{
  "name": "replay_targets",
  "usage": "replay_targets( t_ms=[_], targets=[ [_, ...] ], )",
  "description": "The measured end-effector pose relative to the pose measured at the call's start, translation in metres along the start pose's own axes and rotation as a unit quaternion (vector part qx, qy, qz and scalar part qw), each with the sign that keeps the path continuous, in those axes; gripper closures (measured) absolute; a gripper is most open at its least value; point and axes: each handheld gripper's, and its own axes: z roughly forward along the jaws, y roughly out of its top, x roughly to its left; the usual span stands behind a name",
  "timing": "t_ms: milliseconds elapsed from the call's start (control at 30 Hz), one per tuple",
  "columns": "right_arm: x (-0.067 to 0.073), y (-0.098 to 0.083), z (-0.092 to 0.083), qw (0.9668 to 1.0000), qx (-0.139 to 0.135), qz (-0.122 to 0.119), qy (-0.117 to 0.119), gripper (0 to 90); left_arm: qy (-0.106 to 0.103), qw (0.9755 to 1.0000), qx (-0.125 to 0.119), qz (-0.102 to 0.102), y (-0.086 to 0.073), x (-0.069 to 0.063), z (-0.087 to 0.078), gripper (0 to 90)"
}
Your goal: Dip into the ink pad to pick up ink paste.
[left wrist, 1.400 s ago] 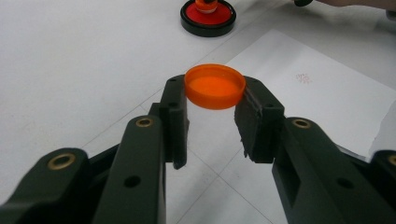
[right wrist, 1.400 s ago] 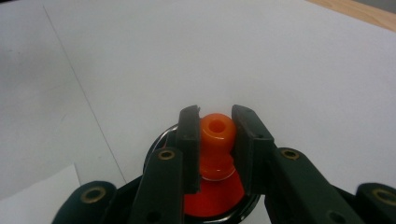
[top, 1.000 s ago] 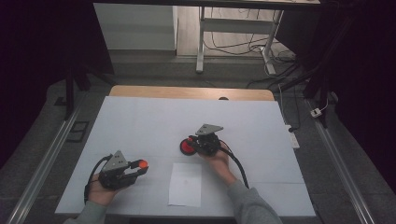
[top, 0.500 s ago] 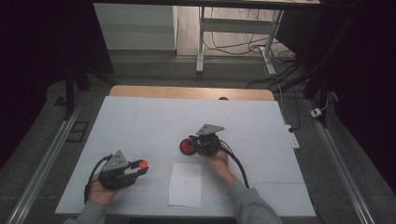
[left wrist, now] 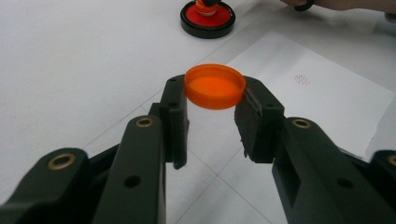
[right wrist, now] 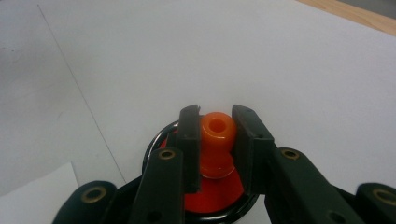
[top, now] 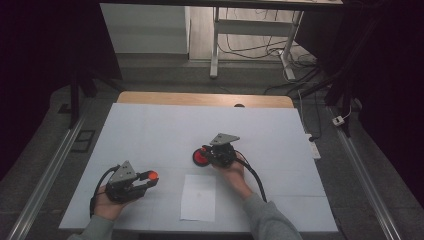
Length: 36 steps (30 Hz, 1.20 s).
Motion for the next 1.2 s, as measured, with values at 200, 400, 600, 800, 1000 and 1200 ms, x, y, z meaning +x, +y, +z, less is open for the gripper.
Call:
replay_targets(
  t_ms=[200,400,600,800,1000,1200],
  targets=[
    [-0.001,0.000,0.000,1.0000,-0.001,0.003,0.003,72.9,0.003,1.0000,0.000,-0.001,-0.001,0.002,-0.001,64.9],
    [-0.001,0.001,-0.003,0.9996,-0.026,0.012,0.002,72.7,0.003,1.0000,0.000,-0.001,-0.001,0.003,-0.001,64.9],
    [-0.011,0.009,-0.020,0.9961,-0.068,0.054,0.017,72.7,0.003,1.0000,0.001,-0.004,-0.002,0.005,0.000,64.8],
    [-0.012,0.014,-0.027,0.9951,-0.075,0.060,0.023,72.7,0.005,1.0000,-0.001,-0.004,-0.001,0.005,-0.002,64.8],
    [-0.013,0.017,-0.036,0.9943,-0.084,0.060,0.026,72.7,0.006,1.0000,0.000,-0.005,-0.002,0.006,-0.001,64.8],
    [-0.014,0.019,-0.045,0.9933,-0.093,0.063,0.027,72.6,0.005,1.0000,0.001,-0.005,-0.003,0.006,-0.001,64.9]
  ],
)
